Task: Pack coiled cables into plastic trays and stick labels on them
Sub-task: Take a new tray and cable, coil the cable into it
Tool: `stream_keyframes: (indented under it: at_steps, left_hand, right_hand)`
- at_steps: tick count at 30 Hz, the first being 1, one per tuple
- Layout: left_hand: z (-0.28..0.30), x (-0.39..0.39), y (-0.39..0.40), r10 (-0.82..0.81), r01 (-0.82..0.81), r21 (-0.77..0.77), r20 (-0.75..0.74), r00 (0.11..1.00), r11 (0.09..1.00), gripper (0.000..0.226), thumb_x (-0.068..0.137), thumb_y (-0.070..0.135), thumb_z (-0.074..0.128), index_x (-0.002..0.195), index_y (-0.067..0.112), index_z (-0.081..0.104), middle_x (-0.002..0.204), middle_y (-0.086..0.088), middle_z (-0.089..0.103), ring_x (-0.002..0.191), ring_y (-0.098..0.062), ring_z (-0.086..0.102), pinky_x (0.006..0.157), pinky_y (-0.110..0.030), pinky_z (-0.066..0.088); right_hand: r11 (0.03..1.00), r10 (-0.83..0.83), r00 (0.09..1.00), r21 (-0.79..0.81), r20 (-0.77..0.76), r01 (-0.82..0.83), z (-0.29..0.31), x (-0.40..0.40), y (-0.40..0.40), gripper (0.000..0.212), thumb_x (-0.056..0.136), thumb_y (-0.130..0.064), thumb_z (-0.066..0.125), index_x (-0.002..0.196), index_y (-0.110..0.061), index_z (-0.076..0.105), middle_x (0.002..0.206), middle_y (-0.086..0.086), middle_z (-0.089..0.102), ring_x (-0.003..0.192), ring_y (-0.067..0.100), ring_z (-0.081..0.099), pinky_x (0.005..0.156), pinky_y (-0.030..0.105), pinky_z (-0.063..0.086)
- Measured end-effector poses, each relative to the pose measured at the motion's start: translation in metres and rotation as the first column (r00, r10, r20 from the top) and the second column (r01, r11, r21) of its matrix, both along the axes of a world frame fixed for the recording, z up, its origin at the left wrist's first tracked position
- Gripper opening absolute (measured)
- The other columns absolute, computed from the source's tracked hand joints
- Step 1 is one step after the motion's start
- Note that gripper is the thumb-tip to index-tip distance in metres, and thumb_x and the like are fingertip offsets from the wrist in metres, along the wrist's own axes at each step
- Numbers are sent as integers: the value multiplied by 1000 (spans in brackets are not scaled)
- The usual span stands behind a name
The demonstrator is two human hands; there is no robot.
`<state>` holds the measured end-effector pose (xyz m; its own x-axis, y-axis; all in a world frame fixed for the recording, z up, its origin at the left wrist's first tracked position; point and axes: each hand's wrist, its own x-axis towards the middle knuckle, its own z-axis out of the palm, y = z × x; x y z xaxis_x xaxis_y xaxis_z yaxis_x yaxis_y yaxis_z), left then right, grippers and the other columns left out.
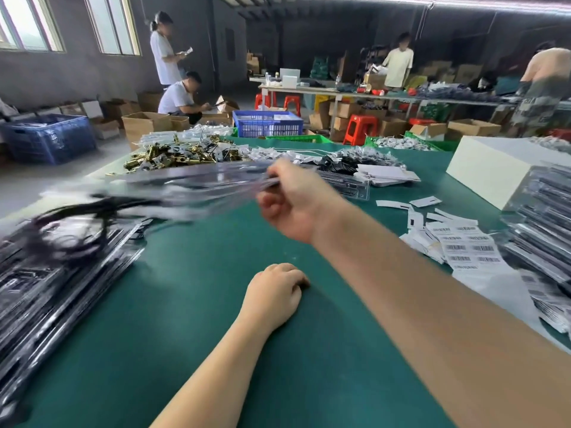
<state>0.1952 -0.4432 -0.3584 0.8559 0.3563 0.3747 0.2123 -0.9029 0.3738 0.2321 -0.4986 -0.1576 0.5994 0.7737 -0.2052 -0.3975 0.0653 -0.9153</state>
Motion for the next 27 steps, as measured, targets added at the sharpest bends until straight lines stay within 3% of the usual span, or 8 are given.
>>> stream_keyframes:
  at_steps: [6, 10, 12, 15, 17, 23, 25, 27]
  left_hand:
    - [5, -1, 3, 156, -20, -477, 248, 956, 879, 26, 86, 8, 59, 93, 30, 71, 88, 16, 71, 78, -2, 65, 74, -17, 50]
    - [22, -4, 0, 250, 143, -821, 327, 911, 553, 23, 97, 15, 50, 94, 32, 66, 81, 7, 74, 61, -10, 67, 51, -17, 48]
    - [30, -4, -4, 222, 204, -910, 297, 929, 362, 24, 101, 30, 44, 102, 27, 68, 78, 7, 73, 59, -16, 67, 47, -21, 49]
    - [38, -1, -14, 95, 179, -979, 188, 978, 101, 45, 99, 51, 34, 114, 24, 66, 89, -3, 73, 67, -21, 61, 51, -29, 53]
    - [37, -1, -17, 49, 167, -986, 167, 985, -1, 48, 92, 54, 44, 121, 20, 60, 101, -14, 72, 74, -28, 62, 61, -34, 55]
    - [37, -11, -4, -106, 239, -948, 265, 958, -212, 35, 78, 20, 59, 109, 13, 73, 109, -11, 71, 85, -21, 70, 71, -32, 57]
    - [34, -10, 0, -40, 253, -937, 270, 962, -243, 44, 76, 14, 55, 118, 6, 67, 113, -13, 68, 84, -19, 69, 68, -30, 57]
    - [30, -9, 2, 39, 277, -939, 275, 961, -203, 50, 77, 9, 53, 126, 0, 58, 115, -17, 64, 83, -20, 67, 65, -29, 57]
  right_hand:
    - [977, -204, 979, -62, -24, 202, -23, 98, -78, 27, 100, -22, 44, 74, -17, 44, 44, -6, 43, 39, 7, 37, 49, 18, 26]
    - [961, -231, 971, -170, -54, 219, -64, 135, -117, 19, 101, -26, 46, 96, -10, 55, 84, 6, 55, 77, 22, 51, 87, 36, 41]
    - [946, -245, 968, -233, -56, 226, -82, 141, -127, 22, 102, -27, 45, 94, -9, 56, 78, 6, 59, 69, 21, 53, 81, 38, 48]
    - [895, -250, 967, -369, 46, 249, -100, 138, -127, 20, 102, -27, 45, 102, -10, 56, 62, 3, 67, 48, 11, 38, 41, 21, 33]
    - [875, -246, 967, -412, 74, 254, -107, 133, -121, 21, 102, -28, 45, 107, -9, 55, 57, 1, 68, 46, 10, 34, 35, 18, 26]
    - [908, -189, 981, -388, -40, 159, -113, 115, -101, 44, 98, -50, 43, 106, -9, 58, 65, 5, 66, 48, 14, 50, 53, 26, 44]
    - [942, -157, 982, -315, -101, 118, -114, 110, -98, 58, 95, -58, 41, 117, -8, 57, 82, 10, 69, 71, 24, 61, 82, 39, 52]
    - [961, -114, 988, -263, -106, 82, -116, 103, -101, 68, 93, -63, 39, 135, -11, 49, 106, 15, 68, 85, 28, 64, 91, 44, 49]
